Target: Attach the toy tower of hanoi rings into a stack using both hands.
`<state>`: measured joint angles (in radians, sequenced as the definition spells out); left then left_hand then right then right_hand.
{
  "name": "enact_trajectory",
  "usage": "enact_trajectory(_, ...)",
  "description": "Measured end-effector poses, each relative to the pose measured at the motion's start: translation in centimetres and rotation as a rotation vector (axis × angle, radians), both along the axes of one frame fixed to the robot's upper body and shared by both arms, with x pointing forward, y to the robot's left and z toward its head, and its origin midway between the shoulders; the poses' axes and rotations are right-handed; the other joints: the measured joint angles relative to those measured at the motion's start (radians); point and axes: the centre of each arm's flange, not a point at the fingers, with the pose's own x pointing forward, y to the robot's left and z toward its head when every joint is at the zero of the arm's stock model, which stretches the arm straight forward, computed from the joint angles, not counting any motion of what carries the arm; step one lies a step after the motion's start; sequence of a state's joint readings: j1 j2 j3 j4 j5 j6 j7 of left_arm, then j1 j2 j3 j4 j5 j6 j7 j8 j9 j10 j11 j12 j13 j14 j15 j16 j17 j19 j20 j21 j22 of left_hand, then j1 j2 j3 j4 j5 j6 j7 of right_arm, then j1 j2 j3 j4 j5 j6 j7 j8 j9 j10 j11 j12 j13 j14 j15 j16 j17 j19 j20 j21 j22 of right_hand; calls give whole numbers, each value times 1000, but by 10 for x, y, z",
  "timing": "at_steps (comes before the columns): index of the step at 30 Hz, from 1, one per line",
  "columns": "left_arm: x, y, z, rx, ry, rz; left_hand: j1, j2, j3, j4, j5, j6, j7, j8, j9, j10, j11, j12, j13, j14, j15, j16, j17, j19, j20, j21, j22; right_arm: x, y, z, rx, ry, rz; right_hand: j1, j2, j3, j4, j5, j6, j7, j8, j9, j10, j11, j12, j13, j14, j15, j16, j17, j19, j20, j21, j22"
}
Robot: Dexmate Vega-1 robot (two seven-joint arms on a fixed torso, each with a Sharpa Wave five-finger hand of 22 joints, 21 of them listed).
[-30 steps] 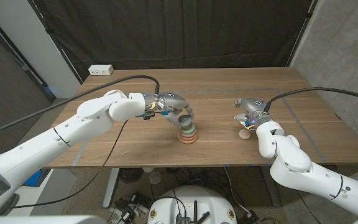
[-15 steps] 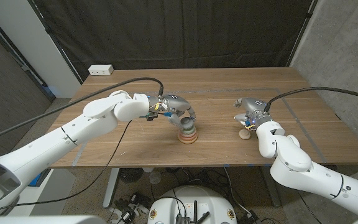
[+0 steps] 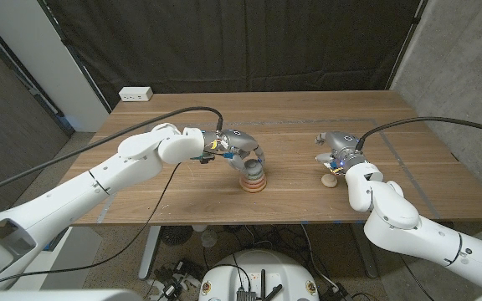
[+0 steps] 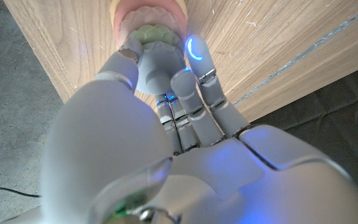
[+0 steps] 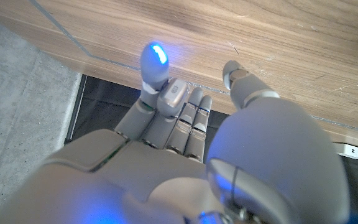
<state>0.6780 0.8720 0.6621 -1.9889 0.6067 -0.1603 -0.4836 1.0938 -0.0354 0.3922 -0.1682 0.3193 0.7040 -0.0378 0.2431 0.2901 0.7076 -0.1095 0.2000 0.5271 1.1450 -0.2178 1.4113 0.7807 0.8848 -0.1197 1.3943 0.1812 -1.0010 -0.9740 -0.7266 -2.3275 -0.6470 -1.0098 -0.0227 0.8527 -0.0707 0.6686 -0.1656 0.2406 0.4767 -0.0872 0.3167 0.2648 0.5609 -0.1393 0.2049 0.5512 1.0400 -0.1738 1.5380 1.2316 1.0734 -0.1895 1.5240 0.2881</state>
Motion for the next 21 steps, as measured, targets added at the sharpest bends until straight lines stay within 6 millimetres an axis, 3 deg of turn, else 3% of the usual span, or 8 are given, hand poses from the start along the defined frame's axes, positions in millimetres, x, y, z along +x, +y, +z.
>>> enact_trajectory(9,2,-2,-1,7,-2,-1,0,0,0,0,0,-14,-8,-11,3,-11,-11,-5,0,0,0,0,-2,0,0,0,0,1,-1,0,3,0,-1,0,0,0,0,0,0,0,0,0,3,-4,0,3,0,0,0,0,0,0,0,0)
enact_trajectory(18,3,-3,-1,22,-12,0,-41,-23,-12,19,0,-105,-9,-41,2,-63,-62,-23,43,-21,5,-31,-31,-4,4,-12,0,2,-1,1,7,-3,-2,0,0,0,0,4,0,0,0,0,9,-9,0,3,0,0,0,0,0,0,0,0)
enact_trajectory(21,3,-3,0,23,-13,0,-66,-24,-22,19,2,-140,0,-49,0,-106,-53,-26,44,-25,7,-37,-44,-15,7,-19,-3,2,-2,1,9,-3,-4,0,0,0,0,4,0,0,0,0,9,-9,0,3,0,0,0,0,0,0,0,0)
